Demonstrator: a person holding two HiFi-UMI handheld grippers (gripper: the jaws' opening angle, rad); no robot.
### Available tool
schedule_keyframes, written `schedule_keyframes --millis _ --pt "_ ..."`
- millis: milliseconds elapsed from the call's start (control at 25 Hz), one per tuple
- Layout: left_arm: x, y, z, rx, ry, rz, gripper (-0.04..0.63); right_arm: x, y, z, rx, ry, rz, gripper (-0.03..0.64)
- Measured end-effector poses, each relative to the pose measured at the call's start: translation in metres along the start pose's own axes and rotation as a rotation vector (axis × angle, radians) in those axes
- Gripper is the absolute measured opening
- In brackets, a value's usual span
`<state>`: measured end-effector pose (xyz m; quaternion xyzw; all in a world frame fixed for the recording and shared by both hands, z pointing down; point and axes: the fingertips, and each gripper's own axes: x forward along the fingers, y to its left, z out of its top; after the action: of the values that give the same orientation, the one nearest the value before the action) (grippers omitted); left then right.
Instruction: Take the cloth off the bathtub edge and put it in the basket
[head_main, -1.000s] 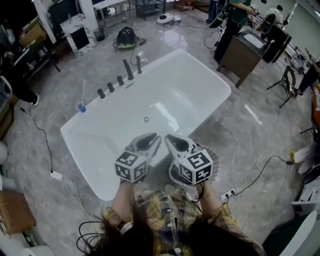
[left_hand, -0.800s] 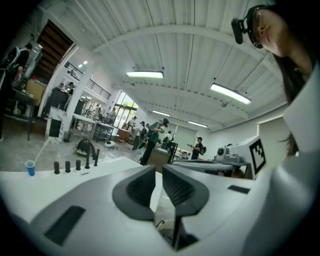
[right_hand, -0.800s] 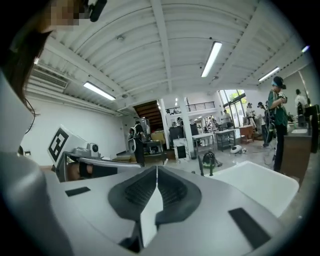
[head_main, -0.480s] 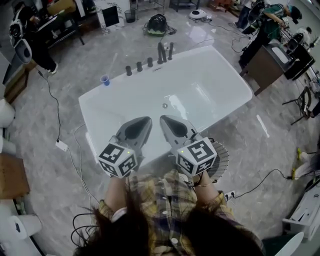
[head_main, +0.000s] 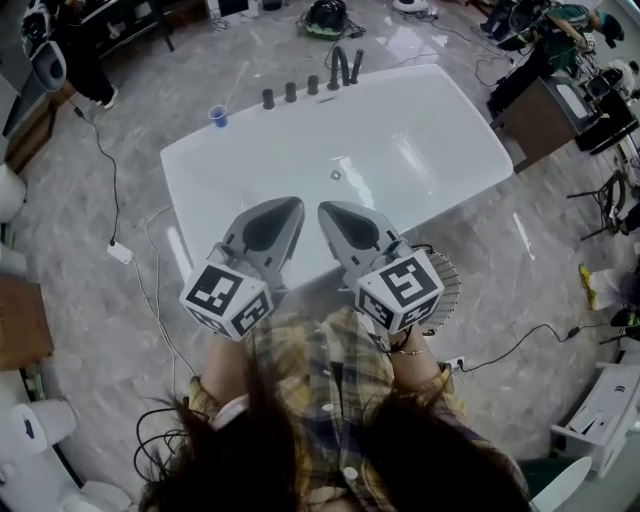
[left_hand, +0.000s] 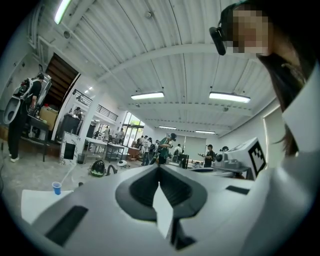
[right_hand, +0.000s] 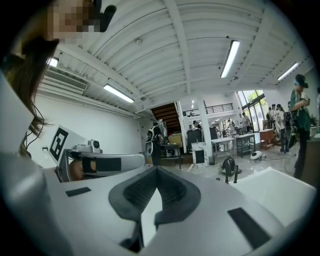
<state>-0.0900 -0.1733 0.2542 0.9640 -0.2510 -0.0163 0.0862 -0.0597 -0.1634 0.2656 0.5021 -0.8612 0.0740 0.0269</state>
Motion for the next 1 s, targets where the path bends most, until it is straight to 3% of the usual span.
schedule_keyframes --millis 200,1000 --pt "-0.004 -0.011 -0.005 0.007 0.005 -0.03 0.02 -0.005 0.004 -0.003 -0.012 0.0 -0.013 0.015" --pt "-0.02 -0.012 -0.004 0.006 -0.018 -0.025 0.02 -0.004 0.014 -0.002 -0.024 -0.018 -0.018 0.015"
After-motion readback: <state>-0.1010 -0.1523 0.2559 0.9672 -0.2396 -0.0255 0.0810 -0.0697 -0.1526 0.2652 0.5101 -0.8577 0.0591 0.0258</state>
